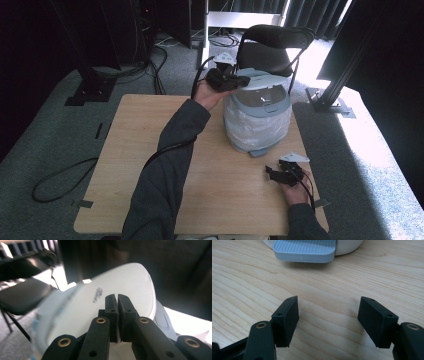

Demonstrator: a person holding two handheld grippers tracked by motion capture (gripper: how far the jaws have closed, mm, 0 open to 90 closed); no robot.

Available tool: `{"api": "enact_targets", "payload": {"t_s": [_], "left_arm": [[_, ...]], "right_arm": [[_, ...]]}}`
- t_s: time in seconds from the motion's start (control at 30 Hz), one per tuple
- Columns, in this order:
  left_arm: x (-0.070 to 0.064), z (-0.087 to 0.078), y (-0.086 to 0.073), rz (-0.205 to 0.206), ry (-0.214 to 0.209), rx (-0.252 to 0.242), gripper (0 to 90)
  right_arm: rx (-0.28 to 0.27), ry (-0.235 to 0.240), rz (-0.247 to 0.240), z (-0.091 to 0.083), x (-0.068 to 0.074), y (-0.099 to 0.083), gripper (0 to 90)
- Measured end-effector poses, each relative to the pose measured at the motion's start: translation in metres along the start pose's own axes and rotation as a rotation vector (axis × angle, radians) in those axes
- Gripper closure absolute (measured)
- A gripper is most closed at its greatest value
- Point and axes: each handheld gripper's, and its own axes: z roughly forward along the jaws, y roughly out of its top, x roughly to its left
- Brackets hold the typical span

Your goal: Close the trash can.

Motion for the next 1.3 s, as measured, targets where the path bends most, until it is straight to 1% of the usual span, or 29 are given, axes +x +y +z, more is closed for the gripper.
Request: {"api": "enact_targets", "payload": {"t_s": [0.07,0.1,0.13,0.17,0.23,0.3,0.37,0.4,0.43,0.47,0.5,0.53,0.6,0.63,0.73,0.77,0.8,0.83,0.87,0.93,1.0,1.03,1.1,1.13,1.17,1.2,1.23,1.27,1.3], "left_arm": [[0.003,-0.002,0.003,-0.020,-0.005,-0.011,86.5],[0.003,0.000,0.003,-0.014,-0.044,0.037,87.2],[0.001,0.005,0.001,0.002,-0.073,0.095,89.8],[-0.006,0.008,-0.001,0.061,-0.037,0.116,90.0],[-0.004,0.003,0.001,0.037,-0.062,0.100,90.0],[-0.004,0.000,0.003,0.039,-0.026,0.087,89.4],[-0.001,-0.005,0.005,0.003,-0.028,0.036,88.1],[0.000,-0.005,0.004,-0.006,-0.040,0.041,88.5],[-0.002,0.002,0.002,0.012,-0.070,0.118,90.0],[-0.007,0.006,-0.002,0.054,-0.038,0.141,90.0],[-0.007,0.004,-0.002,0.039,-0.036,0.118,90.0],[-0.004,0.002,-0.001,0.018,-0.066,0.104,90.0],[-0.006,0.000,0.001,0.040,-0.060,0.084,90.0],[-0.007,-0.003,0.002,0.035,-0.072,0.035,89.9],[-0.008,-0.003,0.004,0.018,-0.062,-0.008,86.4],[-0.008,0.000,0.004,0.012,-0.083,0.021,87.8],[-0.011,0.009,0.002,0.024,-0.097,0.109,90.0],[-0.016,0.013,-0.001,0.063,-0.081,0.130,90.0],[-0.015,0.011,0.001,0.043,-0.105,0.114,90.0],[-0.018,0.010,0.003,0.072,-0.100,0.136,90.0],[-0.019,0.006,0.007,0.081,-0.062,0.108,90.0],[-0.019,0.003,0.009,0.065,-0.045,0.065,89.9],[-0.015,-0.005,0.012,0.032,-0.056,-0.019,85.1],[-0.015,-0.006,0.013,0.027,-0.057,-0.036,85.1],[-0.015,-0.005,0.013,0.032,-0.064,-0.017,86.7],[-0.017,0.001,0.012,0.048,-0.082,0.064,90.0],[-0.026,0.015,0.004,0.119,-0.059,0.203,90.0],[-0.029,0.017,0.000,0.134,-0.063,0.199,90.0],[-0.026,0.013,0.000,0.080,-0.113,0.140,90.0]], "right_arm": [[0.001,0.000,-0.001,0.000,0.000,0.000,32.2],[0.001,0.000,-0.001,0.000,0.000,0.000,32.2],[0.000,0.000,-0.001,0.000,0.000,0.000,32.2],[0.000,-0.001,-0.001,0.000,0.000,0.000,32.2],[0.000,0.000,-0.001,0.000,0.000,0.000,32.2],[0.000,-0.001,-0.001,0.000,0.000,0.000,32.2],[0.002,-0.002,-0.003,0.000,0.000,0.000,32.2],[0.002,-0.002,-0.001,0.000,0.000,0.000,32.2],[0.002,-0.002,-0.001,0.000,0.000,0.000,32.2],[0.002,-0.001,-0.001,0.000,0.000,0.000,32.2],[0.001,-0.001,0.000,0.000,0.000,0.000,32.2],[0.001,-0.001,0.000,0.000,0.000,0.000,32.2],[0.001,-0.001,0.000,0.000,0.000,0.000,32.2],[0.001,-0.001,-0.001,0.000,0.000,0.000,32.2],[0.002,-0.001,-0.001,0.000,0.000,0.000,32.1],[0.003,-0.001,-0.001,0.000,0.000,0.000,32.2],[0.002,-0.001,0.000,0.000,0.000,0.000,32.2],[0.002,-0.001,-0.001,0.000,0.000,0.000,32.1],[0.002,-0.001,-0.001,0.000,0.000,0.000,32.2],[0.002,-0.001,-0.001,0.000,0.000,0.000,32.2],[0.002,-0.001,-0.001,0.000,0.000,0.000,32.2],[0.001,-0.001,0.000,0.000,0.000,0.000,32.2],[0.002,-0.001,-0.002,0.000,0.000,0.000,32.2],[0.002,-0.001,0.000,0.000,0.000,0.000,32.2],[0.001,-0.001,0.000,0.000,0.000,0.000,32.1],[0.002,-0.001,0.000,0.000,0.000,0.000,32.1],[0.002,0.000,0.000,0.000,0.000,0.000,32.1],[0.001,0.000,0.000,0.000,0.000,0.000,32.1],[0.002,-0.001,-0.001,0.000,0.000,0.000,32.1]]}}
